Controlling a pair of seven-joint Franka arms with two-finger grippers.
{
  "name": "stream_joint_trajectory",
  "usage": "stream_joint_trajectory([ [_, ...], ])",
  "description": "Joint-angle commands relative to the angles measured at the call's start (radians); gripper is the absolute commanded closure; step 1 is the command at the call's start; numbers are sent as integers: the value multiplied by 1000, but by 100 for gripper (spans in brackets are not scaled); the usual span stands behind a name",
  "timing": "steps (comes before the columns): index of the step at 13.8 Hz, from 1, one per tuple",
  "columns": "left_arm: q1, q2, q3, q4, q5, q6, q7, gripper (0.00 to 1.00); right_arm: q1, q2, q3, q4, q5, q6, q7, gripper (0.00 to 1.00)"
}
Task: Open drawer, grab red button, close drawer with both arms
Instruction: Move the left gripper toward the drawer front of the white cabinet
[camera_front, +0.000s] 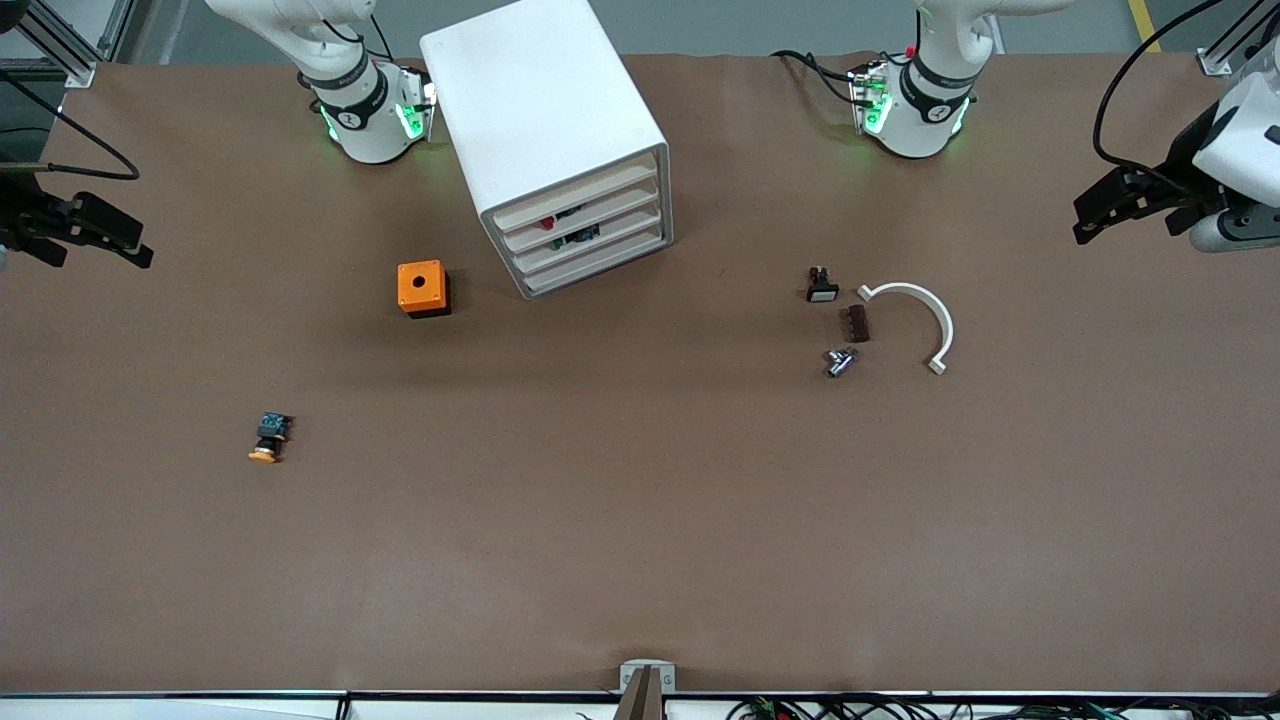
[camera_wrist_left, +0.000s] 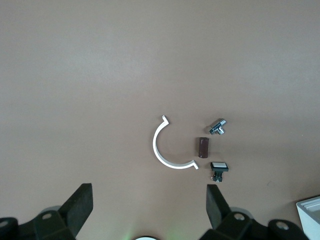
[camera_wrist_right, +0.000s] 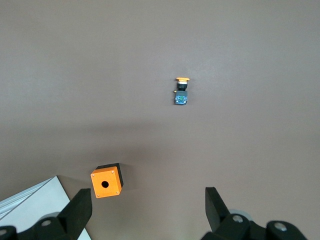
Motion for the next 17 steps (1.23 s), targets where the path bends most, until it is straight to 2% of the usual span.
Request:
stream_joint_trajectory([
  [1,7,9,0,26,-8,-28,12,0,-6,-9,4,3,0,-15,-4,0],
  [4,7,12,1,27,1,-28,13,0,-5,-9,4,3,0,-20,0,0],
  [11,-8,171,-5,29,-19,-1,-14,0,-6,-9,4,3,0,-29,3,0],
  [14,-15,243,-8,27,-95,64,-157,0,-5,-9,4,3,0,-35,4,0],
  [17,-38,317,-11,29,-206,111,-379,0,-3,-9,5,3,0,-37,4,0],
])
